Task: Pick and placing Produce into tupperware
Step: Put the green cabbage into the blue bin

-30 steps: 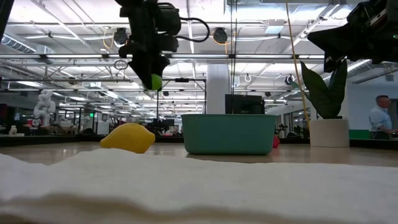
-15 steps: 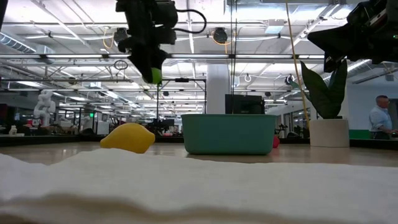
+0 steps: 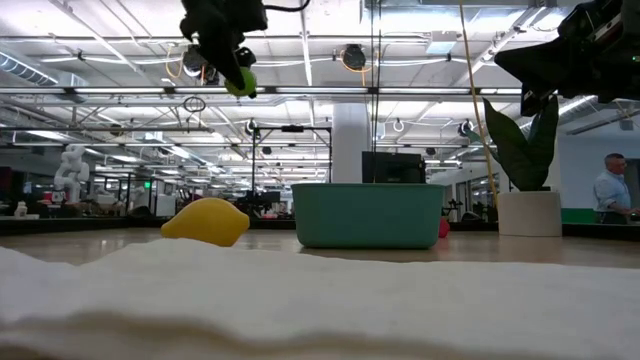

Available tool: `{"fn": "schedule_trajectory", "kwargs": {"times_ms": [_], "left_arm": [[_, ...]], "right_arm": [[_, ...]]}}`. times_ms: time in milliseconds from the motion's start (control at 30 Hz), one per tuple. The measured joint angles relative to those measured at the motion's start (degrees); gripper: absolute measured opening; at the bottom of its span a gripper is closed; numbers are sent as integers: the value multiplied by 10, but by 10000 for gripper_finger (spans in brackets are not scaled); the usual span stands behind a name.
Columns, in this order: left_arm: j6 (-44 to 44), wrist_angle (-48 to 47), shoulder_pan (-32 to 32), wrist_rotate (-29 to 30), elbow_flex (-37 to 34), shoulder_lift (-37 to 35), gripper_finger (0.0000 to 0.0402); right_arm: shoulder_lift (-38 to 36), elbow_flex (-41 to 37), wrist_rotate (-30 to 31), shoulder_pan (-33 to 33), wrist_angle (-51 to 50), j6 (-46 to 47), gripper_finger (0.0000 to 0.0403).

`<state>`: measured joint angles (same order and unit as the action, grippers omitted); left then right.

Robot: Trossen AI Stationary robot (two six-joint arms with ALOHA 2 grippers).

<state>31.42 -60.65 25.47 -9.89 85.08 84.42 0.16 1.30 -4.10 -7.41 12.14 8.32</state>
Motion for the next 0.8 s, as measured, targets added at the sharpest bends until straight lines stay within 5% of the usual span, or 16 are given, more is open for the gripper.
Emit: {"fn": "schedule_trajectory", "kwargs": {"times_ms": [267, 800], "left_arm": [[-53, -3, -17, -52, -2, -3, 244], [-86, 29, -128, -54, -5, -3, 244]], "right_arm": [[0, 0, 0, 0, 0, 0, 0], [0, 0, 0, 0, 0, 0, 0]]}}
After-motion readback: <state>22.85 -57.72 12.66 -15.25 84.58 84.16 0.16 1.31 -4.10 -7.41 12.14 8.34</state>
